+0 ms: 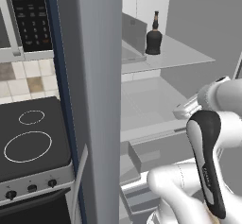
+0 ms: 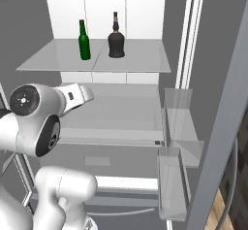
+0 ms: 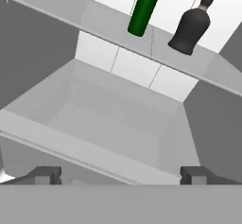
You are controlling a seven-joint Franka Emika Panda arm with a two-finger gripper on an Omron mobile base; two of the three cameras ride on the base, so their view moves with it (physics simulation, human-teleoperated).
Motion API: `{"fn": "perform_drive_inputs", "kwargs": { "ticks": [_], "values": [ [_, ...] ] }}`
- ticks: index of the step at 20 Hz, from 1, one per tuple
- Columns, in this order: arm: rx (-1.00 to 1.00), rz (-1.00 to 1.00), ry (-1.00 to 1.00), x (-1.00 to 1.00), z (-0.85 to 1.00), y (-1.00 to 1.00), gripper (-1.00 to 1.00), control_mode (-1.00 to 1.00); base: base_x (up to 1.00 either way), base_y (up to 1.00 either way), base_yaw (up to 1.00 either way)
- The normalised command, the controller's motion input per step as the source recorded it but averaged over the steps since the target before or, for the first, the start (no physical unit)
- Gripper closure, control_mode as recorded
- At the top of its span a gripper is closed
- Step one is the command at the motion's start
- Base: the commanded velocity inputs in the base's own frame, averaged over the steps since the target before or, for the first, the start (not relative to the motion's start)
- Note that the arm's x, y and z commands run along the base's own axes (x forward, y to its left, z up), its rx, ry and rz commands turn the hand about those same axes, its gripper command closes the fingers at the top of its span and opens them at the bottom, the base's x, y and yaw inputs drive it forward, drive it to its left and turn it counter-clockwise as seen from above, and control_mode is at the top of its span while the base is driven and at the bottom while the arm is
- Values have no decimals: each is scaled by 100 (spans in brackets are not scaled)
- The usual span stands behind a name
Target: Place the liquor and beer on the top shelf of the fridge to keep them out of children's reach, and place the bell pepper on lower shelves for easy access.
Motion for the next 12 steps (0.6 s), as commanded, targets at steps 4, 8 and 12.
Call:
{"fn": "perform_drive_inputs", "kwargs": {
  "ticks": [4,8,12],
  "values": [
    [0,0,11,-31,0,0,-100,-100,0,0,0],
    [0,0,12,-24,0,-10,-100,-100,0,0,0],
    [0,0,10,-24,0,-17,-100,-100,0,0,0]
  ]
}}
